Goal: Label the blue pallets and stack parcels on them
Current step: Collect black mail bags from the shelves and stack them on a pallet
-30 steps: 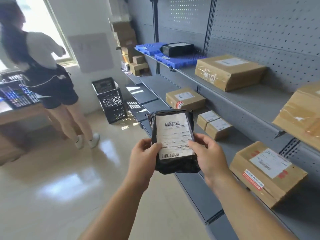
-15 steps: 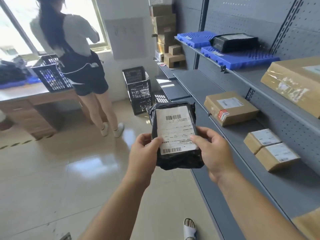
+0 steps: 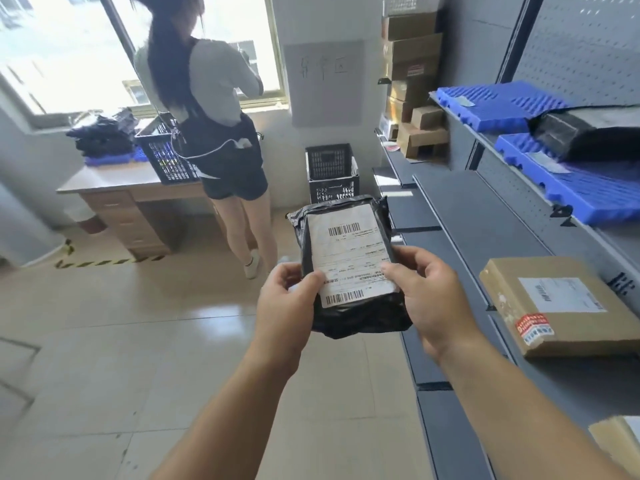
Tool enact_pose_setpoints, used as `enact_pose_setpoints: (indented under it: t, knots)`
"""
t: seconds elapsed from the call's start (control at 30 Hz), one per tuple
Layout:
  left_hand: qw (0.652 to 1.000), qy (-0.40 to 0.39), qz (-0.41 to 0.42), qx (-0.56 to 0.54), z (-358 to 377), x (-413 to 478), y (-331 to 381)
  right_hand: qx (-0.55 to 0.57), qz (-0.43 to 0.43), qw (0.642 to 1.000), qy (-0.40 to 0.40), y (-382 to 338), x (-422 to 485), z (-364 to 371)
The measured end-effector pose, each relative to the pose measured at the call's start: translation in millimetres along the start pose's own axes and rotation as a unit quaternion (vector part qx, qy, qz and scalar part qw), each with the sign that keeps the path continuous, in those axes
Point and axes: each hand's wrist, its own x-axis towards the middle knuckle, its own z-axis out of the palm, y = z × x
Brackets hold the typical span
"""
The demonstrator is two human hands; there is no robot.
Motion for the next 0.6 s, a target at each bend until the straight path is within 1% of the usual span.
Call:
enact_pose_setpoints:
  t: [0.13,0.3,0.6]
  knots:
    - [1.000,0.016,0.010,0.004,5.3,48.8,9.0,0.009,0.006,1.000,-0.012,-0.5,51.3,15.5]
    - [1.000,0.010,0.015,-0.001,11.7,123.3,16.2,0.009,0.002,1.000,-0.012,0.7,124.1,40.7]
    - [0.998,-0.062,0.026,0.014,27.2,273.7,55.4,0.005,-0.027,0.998,0.064,-14.3,242.1,88.3]
